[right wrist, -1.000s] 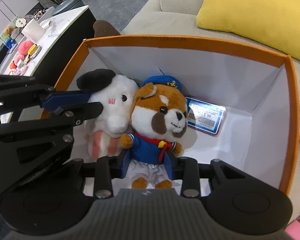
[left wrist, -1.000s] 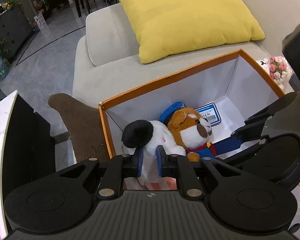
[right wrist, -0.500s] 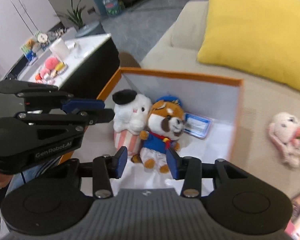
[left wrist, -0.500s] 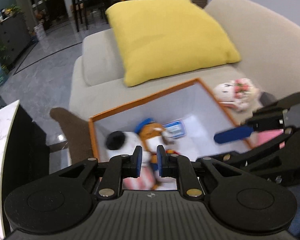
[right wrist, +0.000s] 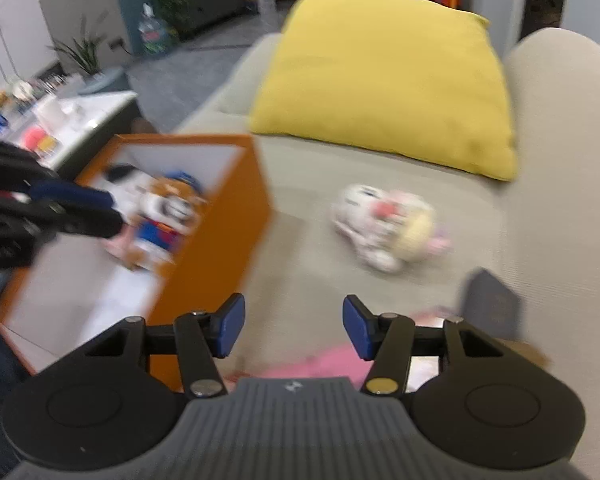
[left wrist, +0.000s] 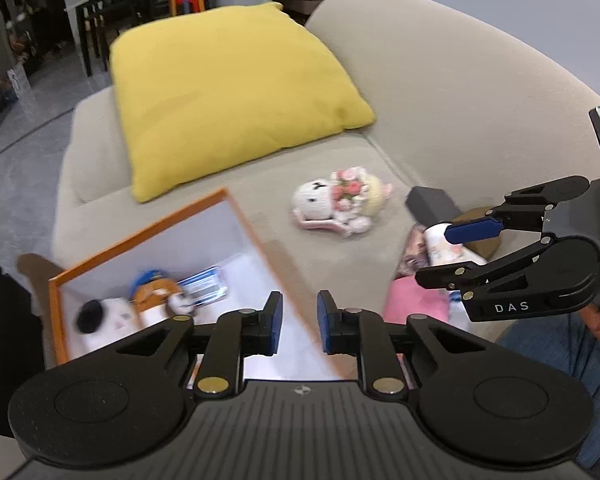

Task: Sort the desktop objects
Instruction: 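Withdraw both grippers from the box toward the remaining items, then grasp the white crochet bunny with bouquet using the left gripper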

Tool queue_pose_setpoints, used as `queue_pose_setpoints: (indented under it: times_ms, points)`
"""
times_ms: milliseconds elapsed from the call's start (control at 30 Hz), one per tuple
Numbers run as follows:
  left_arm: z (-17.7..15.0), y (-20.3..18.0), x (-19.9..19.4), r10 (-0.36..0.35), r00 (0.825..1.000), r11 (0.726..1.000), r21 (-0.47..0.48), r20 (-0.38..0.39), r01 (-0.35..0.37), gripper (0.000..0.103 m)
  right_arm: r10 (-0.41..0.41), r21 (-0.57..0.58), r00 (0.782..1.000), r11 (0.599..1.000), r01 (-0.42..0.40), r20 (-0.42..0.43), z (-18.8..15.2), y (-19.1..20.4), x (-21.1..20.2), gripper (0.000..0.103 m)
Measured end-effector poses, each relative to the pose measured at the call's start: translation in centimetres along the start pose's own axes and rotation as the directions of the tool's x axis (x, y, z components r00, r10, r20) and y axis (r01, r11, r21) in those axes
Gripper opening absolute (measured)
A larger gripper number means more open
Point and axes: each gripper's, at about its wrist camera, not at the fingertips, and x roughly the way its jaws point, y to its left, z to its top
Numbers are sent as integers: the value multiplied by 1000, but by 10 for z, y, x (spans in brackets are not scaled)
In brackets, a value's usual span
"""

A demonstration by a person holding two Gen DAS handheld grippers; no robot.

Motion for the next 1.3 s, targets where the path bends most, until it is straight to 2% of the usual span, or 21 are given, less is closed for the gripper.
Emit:
queue_pose_setpoints:
  times_ms: [133, 267, 400, 467, 533, 633, 700, 767, 867, 967, 1067, 1167, 1300]
  points:
    - [20, -10, 25, -39, 999, 998, -43, -28, 38, 26, -62, 0, 997, 998, 62, -42, -2, -37, 11, 48]
    - [36, -11, 58, -80, 995, 990, -117, -60, 72, 30, -131, 16, 991, 991, 132, -33, 4, -65, 31, 42]
    - [52, -9, 95, -101, 992, 983, -161, -79, 87, 31, -113, 59, 993, 992, 114, -23, 21, -81, 50, 42]
    - [59, -6, 112, -102, 990, 982, -169, -101, 84, 36, -110, 63, 994, 992, 111, -18, 29, -84, 58, 42]
    - [64, 1, 129, -118, 986, 972, -219, -121, 90, 36, -106, 79, 994, 991, 107, -12, 38, -89, 66, 42]
    - [69, 12, 151, -156, 979, 941, -321, -129, 108, 36, -108, 119, 994, 987, 107, -3, 52, -100, 80, 37]
    - [68, 19, 162, -193, 974, 904, -408, -117, 130, 38, -118, 154, 993, 981, 117, -3, 60, -110, 90, 35]
    - [67, 21, 169, -226, 969, 870, -467, -97, 156, 49, -133, 184, 991, 974, 133, -12, 63, -120, 100, 34]
    - [67, 20, 176, -256, 963, 832, -526, -80, 177, 52, -137, 209, 990, 967, 142, -40, 62, -129, 117, 30]
    - [66, 18, 181, -273, 958, 804, -567, -83, 180, 56, -84, 249, 995, 964, 93, -47, 57, -134, 125, 29]
    - [65, 15, 184, -259, 961, 784, -602, -94, 153, 57, -27, 281, 999, 959, 38, -45, 51, -135, 127, 26]
    - [64, 17, 189, -269, 958, 755, -639, -101, 144, 59, 31, 307, 998, 952, -15, -47, 47, -133, 127, 20]
    - [58, 17, 193, -265, 958, 725, -679, -114, 120, 64, 85, 342, 994, 938, -55, -74, 38, -130, 125, 18]
